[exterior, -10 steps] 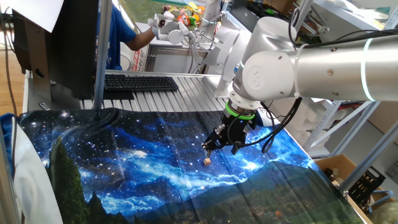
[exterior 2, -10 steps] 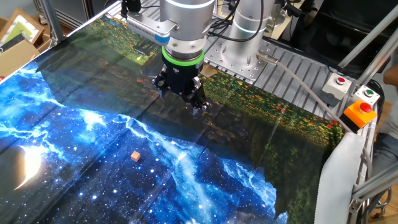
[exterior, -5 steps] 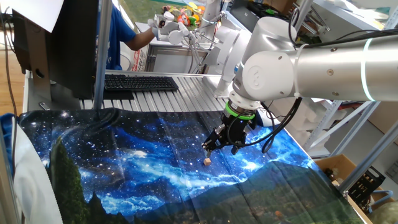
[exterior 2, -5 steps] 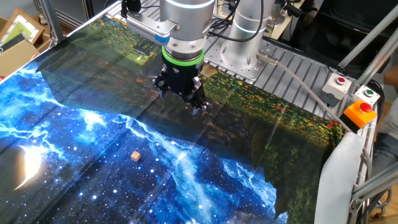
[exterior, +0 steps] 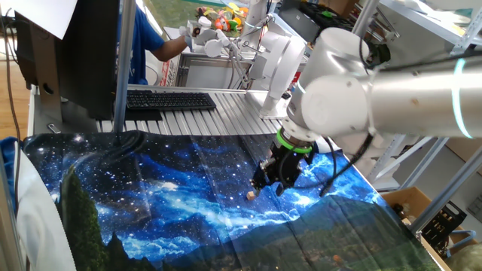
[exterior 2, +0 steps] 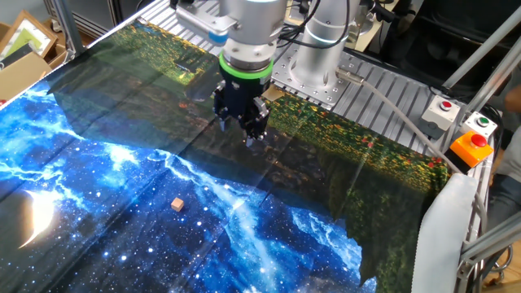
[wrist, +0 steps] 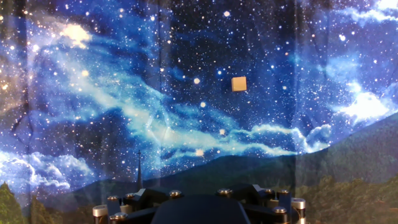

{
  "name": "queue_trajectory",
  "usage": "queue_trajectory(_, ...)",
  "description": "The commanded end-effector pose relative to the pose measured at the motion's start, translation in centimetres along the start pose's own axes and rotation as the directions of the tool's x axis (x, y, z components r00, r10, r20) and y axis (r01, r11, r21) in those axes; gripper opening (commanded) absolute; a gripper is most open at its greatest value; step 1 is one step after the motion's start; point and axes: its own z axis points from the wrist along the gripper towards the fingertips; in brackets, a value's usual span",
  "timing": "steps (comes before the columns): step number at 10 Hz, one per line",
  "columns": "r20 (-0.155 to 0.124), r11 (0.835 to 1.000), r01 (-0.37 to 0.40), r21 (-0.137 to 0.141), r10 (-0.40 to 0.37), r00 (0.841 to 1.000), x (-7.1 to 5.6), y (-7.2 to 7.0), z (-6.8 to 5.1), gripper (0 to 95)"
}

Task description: Pick up the small block on the left and move it to the right

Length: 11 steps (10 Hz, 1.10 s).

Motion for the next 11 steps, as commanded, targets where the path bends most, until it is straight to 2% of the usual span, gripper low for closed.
queue_trajectory(1,-0.005,1.0,-0.003,-0.012,0.003,1.0,0.17,0.07,0.15,0.0)
queue_trajectory(6,-0.007,1.0,0.004,-0.027,-0.004,1.0,1.03,0.0,0.36,0.0)
queue_trajectory(11,-0.009,1.0,-0.007,-0.027,0.007,1.0,1.1,-0.02,0.33,0.0)
